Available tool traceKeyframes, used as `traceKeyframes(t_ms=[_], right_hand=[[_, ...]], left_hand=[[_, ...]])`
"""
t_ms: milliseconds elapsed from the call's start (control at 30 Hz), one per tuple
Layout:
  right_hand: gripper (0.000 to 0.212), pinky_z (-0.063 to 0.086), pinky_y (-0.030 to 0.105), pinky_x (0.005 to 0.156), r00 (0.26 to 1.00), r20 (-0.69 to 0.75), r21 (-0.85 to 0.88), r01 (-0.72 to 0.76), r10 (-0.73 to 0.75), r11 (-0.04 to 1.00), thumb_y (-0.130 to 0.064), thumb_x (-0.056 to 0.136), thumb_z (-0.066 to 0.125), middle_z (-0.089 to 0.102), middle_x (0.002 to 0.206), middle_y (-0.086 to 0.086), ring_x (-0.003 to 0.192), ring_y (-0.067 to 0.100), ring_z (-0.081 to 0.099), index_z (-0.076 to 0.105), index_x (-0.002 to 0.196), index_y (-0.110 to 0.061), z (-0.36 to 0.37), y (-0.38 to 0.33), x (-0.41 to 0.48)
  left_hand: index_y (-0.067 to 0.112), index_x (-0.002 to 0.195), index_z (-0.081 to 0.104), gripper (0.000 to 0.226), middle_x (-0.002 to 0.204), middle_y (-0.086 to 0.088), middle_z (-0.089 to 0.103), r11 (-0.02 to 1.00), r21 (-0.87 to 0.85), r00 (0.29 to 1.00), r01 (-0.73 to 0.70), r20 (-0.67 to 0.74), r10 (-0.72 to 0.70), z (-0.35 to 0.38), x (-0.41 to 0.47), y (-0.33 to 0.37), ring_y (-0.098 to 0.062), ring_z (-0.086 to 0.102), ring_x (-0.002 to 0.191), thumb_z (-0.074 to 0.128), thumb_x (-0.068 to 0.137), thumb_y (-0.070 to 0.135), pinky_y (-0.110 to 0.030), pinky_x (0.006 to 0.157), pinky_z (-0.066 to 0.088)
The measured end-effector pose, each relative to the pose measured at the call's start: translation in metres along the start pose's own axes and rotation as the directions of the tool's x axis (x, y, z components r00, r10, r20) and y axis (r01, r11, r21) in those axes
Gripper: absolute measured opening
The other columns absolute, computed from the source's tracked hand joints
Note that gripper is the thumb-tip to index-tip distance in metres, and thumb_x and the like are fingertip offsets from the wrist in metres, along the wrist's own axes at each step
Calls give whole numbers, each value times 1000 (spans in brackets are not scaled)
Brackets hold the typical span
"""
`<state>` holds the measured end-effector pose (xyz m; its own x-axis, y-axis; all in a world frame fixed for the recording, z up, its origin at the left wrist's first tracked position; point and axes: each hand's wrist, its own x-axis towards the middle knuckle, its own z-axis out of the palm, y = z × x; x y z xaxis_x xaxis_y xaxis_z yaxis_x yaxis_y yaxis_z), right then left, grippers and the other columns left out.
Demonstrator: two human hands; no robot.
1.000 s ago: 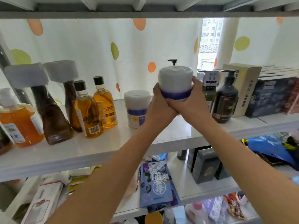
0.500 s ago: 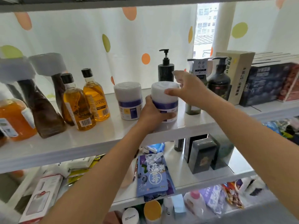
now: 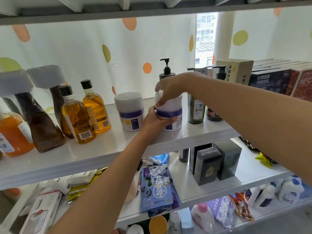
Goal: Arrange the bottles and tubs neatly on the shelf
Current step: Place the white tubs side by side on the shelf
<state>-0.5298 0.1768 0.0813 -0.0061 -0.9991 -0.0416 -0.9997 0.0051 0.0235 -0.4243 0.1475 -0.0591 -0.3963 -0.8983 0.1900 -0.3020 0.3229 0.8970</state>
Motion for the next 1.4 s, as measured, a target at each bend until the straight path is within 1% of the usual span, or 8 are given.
traceKeyframes(t_ms=[200,367,500,900,1000,1100,1167,1400], right_hand=[[62,46,45,102,1000,-25,-13,-14,14,1000,-53,88,60,47,143,6,124,29,50,50,139,-19,1,3,2],[64,48,44,99,1000,-12,12,-17,17,1000,-50,83,66,46,145,0,123,28,51,46,141,-30,-1,4,4],[64,51,43,96,1000,14,66,-8,7,998,-42,81,72,46,144,1,119,29,53,48,139,-29,-1,8,6],[65,45,39,99,992,113,115,43,-56,992,-14,90,65,40,151,1,130,26,43,38,148,-27,-5,9,2],[67,43,46,105,997,82,87,-22,15,996,-47,88,64,41,150,0,132,27,44,38,146,-26,-3,6,4],[72,49,48,96,992,54,14,-113,112,993,-72,77,60,57,125,0,115,28,56,53,126,-19,0,4,10],[61,53,46,91,993,60,50,-108,105,993,-62,77,68,61,120,3,105,28,60,56,117,-17,-2,3,12],[61,48,48,101,983,183,70,-49,36,996,-21,83,74,53,136,9,120,34,54,49,138,-11,-13,-1,10]], left_hand=[[24,137,37,74,133,4,56,1000,-29,1000,3,-2,-3,4,1,4,-17,57,113,79,77,36,-20,75,48],[23,137,38,74,133,3,56,999,-43,1000,5,23,-4,3,3,4,-19,57,117,79,77,34,-31,88,53],[22,142,34,78,138,-1,53,997,-81,996,12,85,-5,-2,1,-3,-18,54,120,79,79,15,-37,98,50],[22,142,32,80,134,3,55,1000,-7,994,-15,107,16,-5,0,-8,-12,55,113,79,78,11,-24,87,46],[21,143,32,82,135,3,55,1000,14,996,-7,89,5,-3,2,-8,-9,53,108,80,77,15,-23,86,46],[23,142,32,83,134,5,55,1000,13,997,3,78,-4,-1,3,-9,-9,53,108,82,75,17,-24,86,45],[23,140,34,82,134,5,55,1000,3,997,11,71,-11,-1,4,-10,-13,55,114,82,75,16,-26,88,47],[25,135,37,80,130,6,56,999,45,997,6,72,-10,0,4,-12,-15,55,117,85,71,17,-27,89,46]])
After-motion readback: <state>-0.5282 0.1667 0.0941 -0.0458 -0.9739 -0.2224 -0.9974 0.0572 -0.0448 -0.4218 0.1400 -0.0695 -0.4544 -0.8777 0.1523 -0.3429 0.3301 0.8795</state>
